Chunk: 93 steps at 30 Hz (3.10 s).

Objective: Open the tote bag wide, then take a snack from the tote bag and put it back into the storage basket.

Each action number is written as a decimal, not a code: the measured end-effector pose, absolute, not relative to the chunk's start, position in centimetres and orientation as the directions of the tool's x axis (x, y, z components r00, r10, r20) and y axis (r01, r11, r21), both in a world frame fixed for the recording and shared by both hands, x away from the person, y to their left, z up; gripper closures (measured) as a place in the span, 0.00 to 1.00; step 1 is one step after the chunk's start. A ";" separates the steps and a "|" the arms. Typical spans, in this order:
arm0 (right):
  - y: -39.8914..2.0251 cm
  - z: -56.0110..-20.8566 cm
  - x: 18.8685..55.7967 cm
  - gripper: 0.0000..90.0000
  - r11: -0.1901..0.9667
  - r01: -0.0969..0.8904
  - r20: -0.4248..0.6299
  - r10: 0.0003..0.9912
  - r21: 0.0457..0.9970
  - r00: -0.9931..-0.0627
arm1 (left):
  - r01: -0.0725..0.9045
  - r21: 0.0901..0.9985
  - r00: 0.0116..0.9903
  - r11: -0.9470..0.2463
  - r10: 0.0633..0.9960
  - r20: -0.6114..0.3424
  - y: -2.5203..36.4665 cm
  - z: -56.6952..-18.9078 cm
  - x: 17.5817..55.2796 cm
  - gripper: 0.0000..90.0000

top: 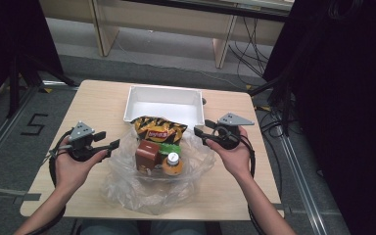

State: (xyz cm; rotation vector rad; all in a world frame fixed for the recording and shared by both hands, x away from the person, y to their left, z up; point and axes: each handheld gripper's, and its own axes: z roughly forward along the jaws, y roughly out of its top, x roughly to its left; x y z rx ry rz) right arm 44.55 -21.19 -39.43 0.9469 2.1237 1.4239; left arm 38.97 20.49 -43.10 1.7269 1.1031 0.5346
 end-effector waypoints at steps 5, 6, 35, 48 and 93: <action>-21.1 -38.6 44.2 0.48 0.207 0.286 0.045 0.735 0.936 -0.677 | 0.407 0.907 0.495 -0.107 0.860 -0.121 20.9 -42.3 38.4 0.38; -21.3 -38.3 44.2 0.48 0.220 0.274 0.031 0.726 0.936 -0.687 | 0.406 0.908 0.493 -0.102 0.861 -0.124 21.0 -42.3 38.2 0.38; -16.3 -35.6 45.0 0.46 0.237 0.246 0.056 0.603 0.940 -0.796 | 0.426 0.895 0.516 -0.130 0.848 -0.123 21.4 -44.0 36.8 0.38; -16.1 -35.7 45.2 0.47 0.221 0.241 0.070 0.582 0.945 -0.810 | 0.423 0.897 0.518 -0.130 0.847 -0.121 21.3 -44.0 36.8 0.38; -13.5 -37.5 44.6 1.00 0.429 0.102 -0.134 0.486 0.898 -0.863 | 0.418 0.897 0.540 -0.142 0.833 -0.120 20.6 -44.7 36.7 0.40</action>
